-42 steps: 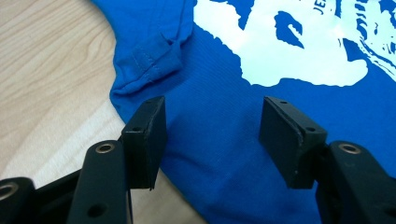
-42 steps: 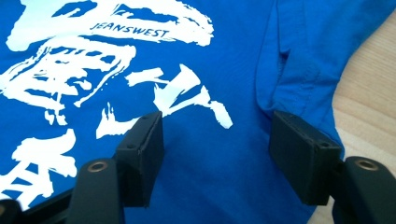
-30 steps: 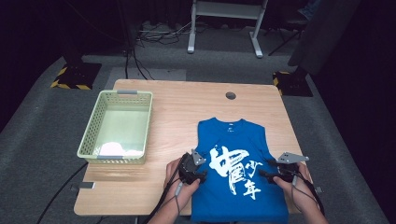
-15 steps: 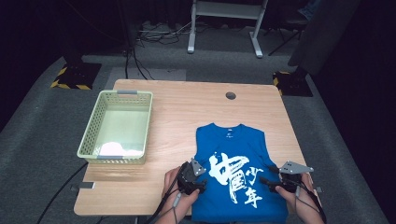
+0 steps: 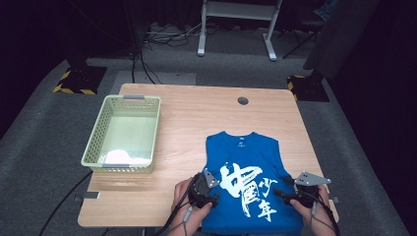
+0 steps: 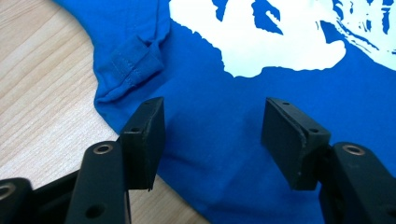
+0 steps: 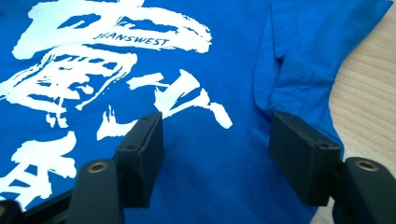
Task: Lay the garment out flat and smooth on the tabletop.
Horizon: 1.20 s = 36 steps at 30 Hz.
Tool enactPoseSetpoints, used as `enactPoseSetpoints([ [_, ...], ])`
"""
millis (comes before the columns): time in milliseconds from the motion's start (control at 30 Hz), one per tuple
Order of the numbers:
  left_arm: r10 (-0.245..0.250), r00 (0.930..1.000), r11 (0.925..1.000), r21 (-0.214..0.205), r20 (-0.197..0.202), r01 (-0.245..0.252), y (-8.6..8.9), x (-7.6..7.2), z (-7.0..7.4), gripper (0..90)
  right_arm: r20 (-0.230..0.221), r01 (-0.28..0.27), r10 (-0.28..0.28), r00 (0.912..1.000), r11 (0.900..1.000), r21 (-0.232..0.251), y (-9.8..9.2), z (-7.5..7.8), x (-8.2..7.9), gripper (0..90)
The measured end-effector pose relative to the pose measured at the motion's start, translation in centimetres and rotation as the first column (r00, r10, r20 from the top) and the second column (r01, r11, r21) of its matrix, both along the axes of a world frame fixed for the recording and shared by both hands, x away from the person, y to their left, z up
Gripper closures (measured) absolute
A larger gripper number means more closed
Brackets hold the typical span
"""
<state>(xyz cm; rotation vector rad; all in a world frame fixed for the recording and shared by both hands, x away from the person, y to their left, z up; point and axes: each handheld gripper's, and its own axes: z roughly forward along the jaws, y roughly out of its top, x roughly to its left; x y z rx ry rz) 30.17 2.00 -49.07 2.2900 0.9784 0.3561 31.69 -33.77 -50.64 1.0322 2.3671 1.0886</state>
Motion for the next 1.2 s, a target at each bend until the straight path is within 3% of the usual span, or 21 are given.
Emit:
enactPoseSetpoints([
  [67, -0.004, 0.9999, 0.9998, -0.022, -0.015, 0.004, 0.0, 0.1, 0.2, 39.0, 0.000, 0.001, -0.001, 1.0000, 1.0000, 0.000, 0.0, 0.0, 0.0, 35.6],
  [167, -0.014, 0.9999, 0.9992, -0.036, -0.002, 0.014, -0.1, 0.1, 0.7, 37.4, 0.000, 0.001, -0.001, 1.0000, 1.0000, 0.000, 0.0, 0.0, 0.0, 35.7],
  [300, -0.018, 0.9996, 0.9995, -0.027, 0.023, 0.019, -0.2, 0.5, 1.5, 36.1, 0.000, 0.001, -0.001, 1.0000, 1.0000, 0.000, 0.0, 0.0, 0.0, 35.6],
  [533, -0.037, 0.9988, 0.9990, -0.025, 0.032, 0.038, -0.4, 1.3, 2.6, 34.3, -0.001, 0.000, 0.000, 1.0000, 1.0000, 0.000, 0.0, 0.0, 0.0, 35.6],
  [1200, -0.017, 0.9970, 0.9996, -0.023, 0.076, 0.019, -1.3, 4.5, 4.6, 31.4, -0.001, -0.011, 0.011, 0.9999, 0.9999, 0.001, -0.1, 0.0, 0.1, 35.8],
])
